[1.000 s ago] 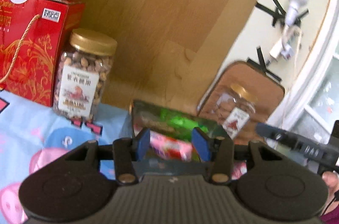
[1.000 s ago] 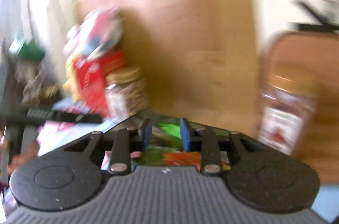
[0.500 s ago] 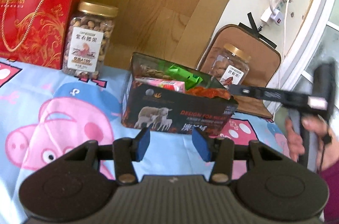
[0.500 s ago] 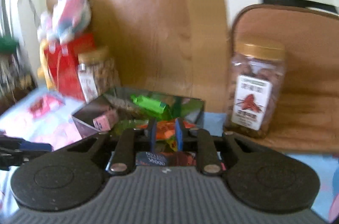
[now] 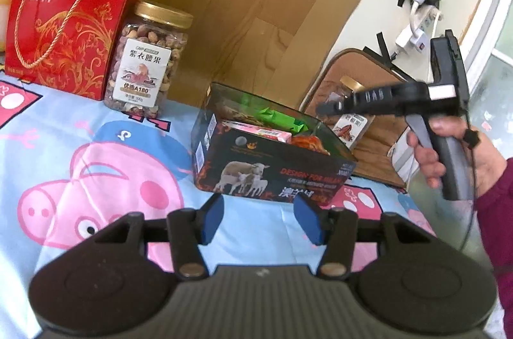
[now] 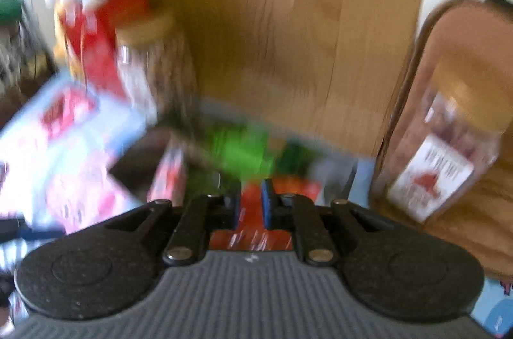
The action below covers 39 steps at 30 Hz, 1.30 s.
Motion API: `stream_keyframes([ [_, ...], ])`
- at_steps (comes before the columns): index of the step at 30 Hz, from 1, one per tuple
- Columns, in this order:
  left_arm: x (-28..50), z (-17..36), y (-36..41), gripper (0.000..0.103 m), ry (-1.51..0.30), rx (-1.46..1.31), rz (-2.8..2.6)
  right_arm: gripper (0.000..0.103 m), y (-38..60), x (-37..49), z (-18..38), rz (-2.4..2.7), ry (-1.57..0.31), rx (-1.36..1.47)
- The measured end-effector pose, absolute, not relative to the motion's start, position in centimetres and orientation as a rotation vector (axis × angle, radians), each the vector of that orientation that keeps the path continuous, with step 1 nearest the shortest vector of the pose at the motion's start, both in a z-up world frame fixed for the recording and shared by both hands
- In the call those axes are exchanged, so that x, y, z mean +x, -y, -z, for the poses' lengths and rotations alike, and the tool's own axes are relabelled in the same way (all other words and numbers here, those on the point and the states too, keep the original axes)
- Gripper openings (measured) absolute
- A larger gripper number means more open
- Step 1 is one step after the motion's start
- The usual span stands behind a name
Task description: Organize snacks
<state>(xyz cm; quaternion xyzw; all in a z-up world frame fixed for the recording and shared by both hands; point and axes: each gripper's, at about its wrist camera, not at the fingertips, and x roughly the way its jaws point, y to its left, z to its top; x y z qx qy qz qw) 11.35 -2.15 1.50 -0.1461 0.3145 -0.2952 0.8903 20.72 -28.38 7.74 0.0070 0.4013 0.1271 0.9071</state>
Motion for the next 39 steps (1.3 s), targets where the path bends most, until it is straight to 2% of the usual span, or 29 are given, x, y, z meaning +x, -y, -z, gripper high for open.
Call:
stream_keyframes([
  [1,11.4,-1.4,2.1,0.049,-0.655,-0.31,0.614,0.028,28.9,20.9,-8.0,-0.213,-0.783,0.044],
  [5,11.2,-1.1,1.9,0.049,-0.663,-0.305,0.613,0.029,30.2,22.6,-7.2,-0.163,-0.722,0.221],
  [8,11.2,-0.9,1.6,0.049,-0.666,-0.301,0.614,0.028,29.7,23.2,-5.4,-0.216,-0.8,0.265],
  [10,11.4,-0.8,1.6,0.049,-0.673,-0.298,0.61,0.029,28.1,23.1,-3.4,-0.253,-0.898,0.179],
  [11,11.5,-0.8,1.7,0.049,-0.679,-0.3,0.608,0.029,27.3,22.6,-3.1,-0.246,-0.889,0.107],
  [13,11.4,-0.7,1.8,0.049,-0.689,-0.306,0.61,0.029,26.7,21.3,-3.6,-0.235,-0.852,0.045],
  [18,10.1,-1.0,2.3,0.049,-0.683,-0.262,0.608,0.029,28.8,15.7,-7.1,-0.279,-0.672,0.177],
  [22,8.7,-1.4,3.1,0.05,-0.681,-0.199,0.585,0.03,29.4,8.8,-7.2,-0.284,-0.581,0.241],
  [23,8.3,-1.5,3.4,0.05,-0.68,-0.18,0.575,0.032,29.4,6.9,-6.9,-0.27,-0.558,0.254],
  [24,7.8,-1.6,3.7,0.053,-0.677,-0.158,0.561,0.04,29.3,5.1,-6.6,-0.257,-0.536,0.271],
  [25,7.3,-1.8,3.9,0.058,-0.671,-0.14,0.546,0.047,29.0,3.5,-6.2,-0.239,-0.513,0.291],
  [29,4.9,-2.3,4.7,0.071,-0.639,-0.068,0.486,0.063,28.3,-3.2,-4.4,-0.121,-0.457,0.344],
  [31,3.8,-2.4,5.0,0.076,-0.632,-0.042,0.469,0.075,27.6,-4.4,-3.4,-0.091,-0.467,0.374],
  [33,2.8,-2.4,5.3,0.078,-0.628,-0.012,0.453,0.08,27.1,-5.9,-2.8,-0.078,-0.473,0.411],
  [35,1.9,-2.2,5.5,0.083,-0.636,0.014,0.43,0.09,26.3,-6.6,-2.5,-0.076,-0.477,0.43],
  [36,1.4,-2.1,5.4,0.093,-0.639,0.022,0.42,0.096,26.0,-6.8,-2.5,-0.077,-0.475,0.439],
  [37,0.9,-2.1,5.4,0.102,-0.639,0.027,0.408,0.097,25.7,-7.2,-2.5,-0.079,-0.474,0.448],
  [39,-0.1,-2.0,5.2,0.103,-0.626,0.044,0.375,0.098,25.1,-7.5,-2.5,-0.085,-0.475,0.461],
])
